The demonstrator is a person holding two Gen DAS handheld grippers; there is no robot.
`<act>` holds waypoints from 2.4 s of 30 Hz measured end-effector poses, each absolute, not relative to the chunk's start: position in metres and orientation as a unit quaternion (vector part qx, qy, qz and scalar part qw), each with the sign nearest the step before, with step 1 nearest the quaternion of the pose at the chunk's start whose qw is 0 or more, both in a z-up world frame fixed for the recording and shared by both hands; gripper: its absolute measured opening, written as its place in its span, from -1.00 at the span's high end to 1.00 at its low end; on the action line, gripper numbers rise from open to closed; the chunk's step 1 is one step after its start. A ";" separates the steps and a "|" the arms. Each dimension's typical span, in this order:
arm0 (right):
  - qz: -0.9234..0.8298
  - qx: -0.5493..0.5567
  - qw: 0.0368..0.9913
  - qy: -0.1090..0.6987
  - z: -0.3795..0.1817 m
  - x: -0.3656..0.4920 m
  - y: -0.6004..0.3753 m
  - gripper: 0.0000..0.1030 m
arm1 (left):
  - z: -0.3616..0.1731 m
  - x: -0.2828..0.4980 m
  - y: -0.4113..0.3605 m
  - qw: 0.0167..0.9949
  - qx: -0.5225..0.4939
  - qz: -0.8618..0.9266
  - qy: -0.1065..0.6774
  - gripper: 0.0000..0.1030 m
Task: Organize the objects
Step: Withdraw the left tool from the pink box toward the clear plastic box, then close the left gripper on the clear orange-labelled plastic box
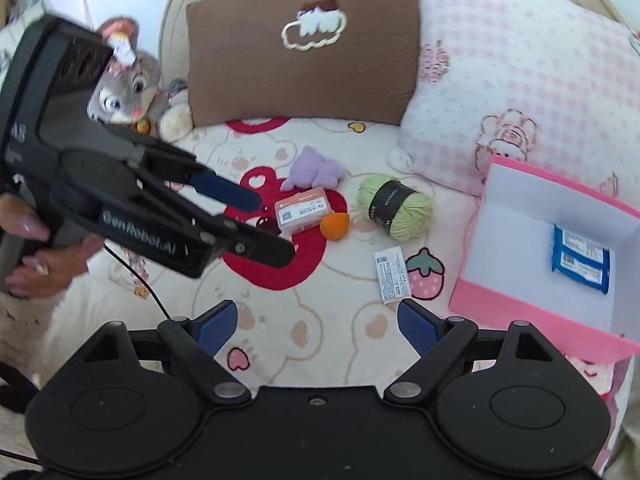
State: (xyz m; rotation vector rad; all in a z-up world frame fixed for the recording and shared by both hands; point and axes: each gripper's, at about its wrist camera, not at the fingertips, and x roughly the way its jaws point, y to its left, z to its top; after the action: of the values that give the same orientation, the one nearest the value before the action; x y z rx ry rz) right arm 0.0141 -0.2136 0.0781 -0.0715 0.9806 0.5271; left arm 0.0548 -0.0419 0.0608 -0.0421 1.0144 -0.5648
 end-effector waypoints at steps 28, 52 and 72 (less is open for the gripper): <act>0.328 -0.115 0.856 0.383 0.017 0.064 -0.140 -0.74 | -0.016 0.080 0.036 0.860 -0.104 -0.154 0.475 -0.84; 0.350 -0.128 0.823 0.428 -0.055 0.131 -0.086 -0.73 | -0.112 0.123 0.086 0.836 -0.211 -0.102 0.496 -0.83; 0.310 -0.153 0.843 0.413 -0.101 0.167 -0.062 -0.73 | -0.152 0.131 0.121 0.850 -0.297 -0.091 0.426 -0.62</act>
State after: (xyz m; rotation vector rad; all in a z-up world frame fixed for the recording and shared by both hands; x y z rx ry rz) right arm 0.1668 -0.0623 -0.1006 -0.3224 0.8720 0.6543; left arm 0.1309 0.1211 -0.1525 -0.6263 0.8977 -0.1918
